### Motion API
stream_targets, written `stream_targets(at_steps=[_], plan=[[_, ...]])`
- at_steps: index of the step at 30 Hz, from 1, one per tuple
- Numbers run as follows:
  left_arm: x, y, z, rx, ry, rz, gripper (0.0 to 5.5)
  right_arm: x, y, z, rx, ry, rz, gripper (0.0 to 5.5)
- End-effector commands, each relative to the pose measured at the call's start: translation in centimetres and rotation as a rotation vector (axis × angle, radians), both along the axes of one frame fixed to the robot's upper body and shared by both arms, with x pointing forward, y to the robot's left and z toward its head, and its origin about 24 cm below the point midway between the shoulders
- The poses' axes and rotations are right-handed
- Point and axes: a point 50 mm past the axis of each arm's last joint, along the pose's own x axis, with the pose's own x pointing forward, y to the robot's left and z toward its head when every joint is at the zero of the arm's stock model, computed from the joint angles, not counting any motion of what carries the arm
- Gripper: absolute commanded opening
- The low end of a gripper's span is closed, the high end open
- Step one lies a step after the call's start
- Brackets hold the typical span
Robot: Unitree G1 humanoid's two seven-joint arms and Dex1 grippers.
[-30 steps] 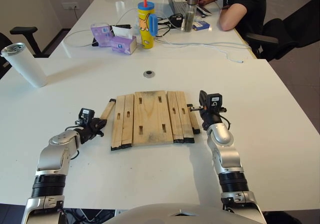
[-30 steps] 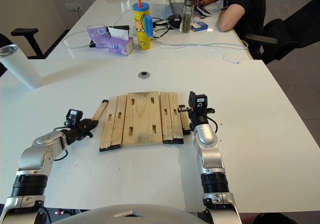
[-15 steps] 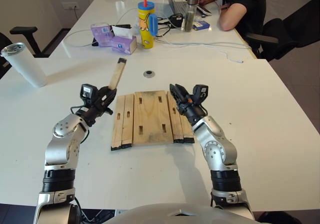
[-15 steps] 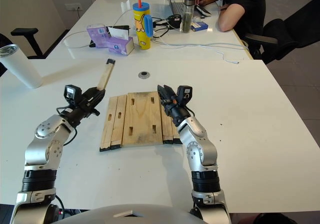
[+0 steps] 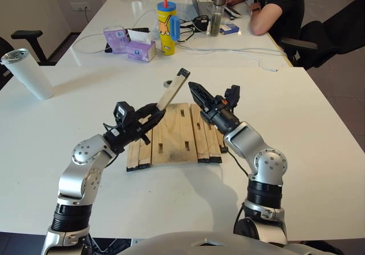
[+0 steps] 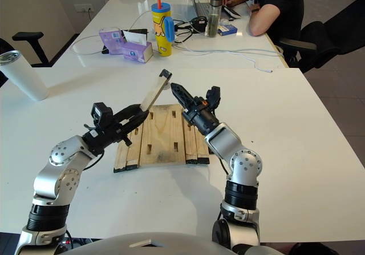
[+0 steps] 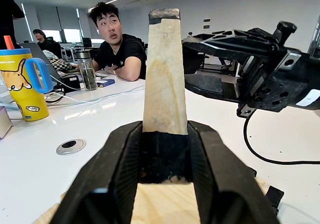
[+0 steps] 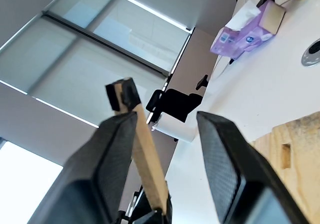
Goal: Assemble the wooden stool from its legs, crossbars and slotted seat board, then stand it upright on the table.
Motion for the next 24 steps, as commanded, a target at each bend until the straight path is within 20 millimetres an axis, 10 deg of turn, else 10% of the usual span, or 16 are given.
stream_targets(at_steps=[1, 11, 24], plan=[[0.1, -0.3, 0.3, 0.013, -0.017, 0.0, 1.32, -0.5, 0.7, 1.3, 0.008, -0.055, 0.064, 2.21], [-0.4, -1.3, 0.3, 0.052, -0.029, -0.056, 1.32, 0.2, 0.7, 1.1, -0.045, -0.043, 0.028, 2.21], [-0.2, -1.0, 0.1, 0.109, -0.038, -0.043, 1.32, 0.3, 0.6, 0.2, -0.117, -0.029, -0.013, 0.44]])
